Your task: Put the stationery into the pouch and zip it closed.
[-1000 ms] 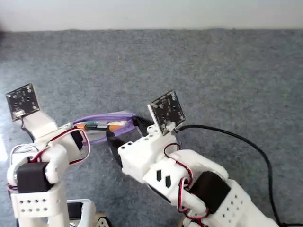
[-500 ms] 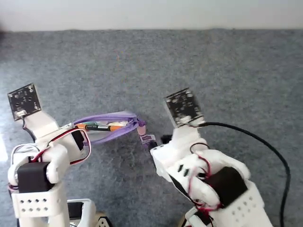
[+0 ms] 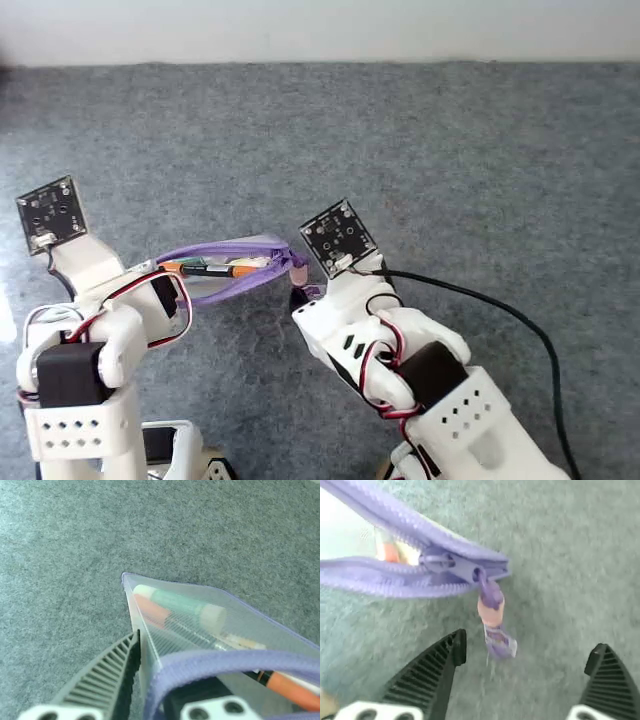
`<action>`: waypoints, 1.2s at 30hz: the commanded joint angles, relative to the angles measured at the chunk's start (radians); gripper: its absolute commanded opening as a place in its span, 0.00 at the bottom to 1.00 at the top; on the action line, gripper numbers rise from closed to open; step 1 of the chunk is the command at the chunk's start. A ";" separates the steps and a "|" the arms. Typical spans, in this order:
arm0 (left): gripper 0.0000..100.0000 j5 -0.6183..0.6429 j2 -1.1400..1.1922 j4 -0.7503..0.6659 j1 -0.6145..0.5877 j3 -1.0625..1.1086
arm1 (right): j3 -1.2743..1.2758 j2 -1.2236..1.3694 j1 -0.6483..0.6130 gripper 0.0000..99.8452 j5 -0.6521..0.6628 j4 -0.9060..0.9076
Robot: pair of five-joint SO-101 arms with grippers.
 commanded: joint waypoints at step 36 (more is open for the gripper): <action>0.01 0.012 0.006 -0.023 -0.003 -0.001 | 0.149 0.088 0.004 0.16 0.066 -0.354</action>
